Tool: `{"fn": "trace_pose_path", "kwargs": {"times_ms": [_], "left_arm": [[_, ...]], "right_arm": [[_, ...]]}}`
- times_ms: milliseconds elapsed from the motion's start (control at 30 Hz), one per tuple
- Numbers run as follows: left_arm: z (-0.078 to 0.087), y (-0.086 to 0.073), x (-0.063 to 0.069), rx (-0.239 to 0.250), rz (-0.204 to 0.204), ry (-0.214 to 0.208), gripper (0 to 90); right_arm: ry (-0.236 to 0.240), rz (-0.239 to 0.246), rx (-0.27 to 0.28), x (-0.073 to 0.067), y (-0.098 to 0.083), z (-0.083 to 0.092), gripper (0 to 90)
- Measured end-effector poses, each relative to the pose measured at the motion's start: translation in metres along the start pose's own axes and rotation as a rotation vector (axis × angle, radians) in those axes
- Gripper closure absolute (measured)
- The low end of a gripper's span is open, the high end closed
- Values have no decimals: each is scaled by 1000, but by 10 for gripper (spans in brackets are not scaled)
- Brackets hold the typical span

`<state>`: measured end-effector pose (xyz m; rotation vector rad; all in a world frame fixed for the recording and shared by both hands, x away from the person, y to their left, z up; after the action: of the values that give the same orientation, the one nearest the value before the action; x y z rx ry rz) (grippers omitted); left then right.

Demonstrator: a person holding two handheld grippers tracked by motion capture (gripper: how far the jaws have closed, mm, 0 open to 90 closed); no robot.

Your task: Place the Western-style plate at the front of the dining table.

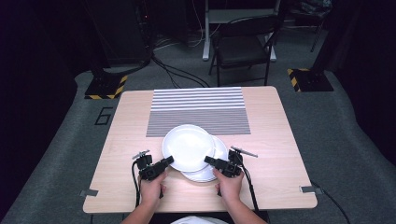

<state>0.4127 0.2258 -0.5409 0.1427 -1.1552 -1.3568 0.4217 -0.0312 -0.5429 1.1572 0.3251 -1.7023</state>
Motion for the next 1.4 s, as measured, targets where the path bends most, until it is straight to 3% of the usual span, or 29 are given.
{"fn": "trace_pose_path", "kwargs": {"times_ms": [100, 233, 500, 900, 1100, 1300, 1400], "left_arm": [[-1, 1, -3, 1, 30, -24, 728], [-2, 1, -4, 1, 37, -28, 730], [2, 2, -3, -7, 34, 0, 733], [11, 8, -9, 22, 23, 34, 737], [10, 7, -16, 26, 86, 13, 729], [10, 6, -15, 32, 70, 19, 726], [10, 6, -15, 35, 68, 16, 724]], "right_arm": [[3, -4, -1, 0, 0, 0, 544], [9, -15, -3, 1, 0, 0, 548], [16, -26, -14, -1, 0, -2, 549], [20, 18, -36, -16, 0, -15, 546], [-4, 46, -11, -14, -1, -11, 532], [4, 78, -28, -13, -5, -14, 530], [6, 68, -46, -15, -9, -18, 552]]}}
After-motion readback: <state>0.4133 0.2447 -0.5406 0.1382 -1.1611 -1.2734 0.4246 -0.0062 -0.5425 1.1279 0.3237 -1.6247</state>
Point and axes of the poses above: each handheld gripper's, and its own axes: z roughly backward along the jaws, y roughly out of its top, x roughly to its right, the point moved 4 cm from there along -z, roughly forward along the jaws, and after that the axes turned 5 degrees about -z, right-handed, at the moved point
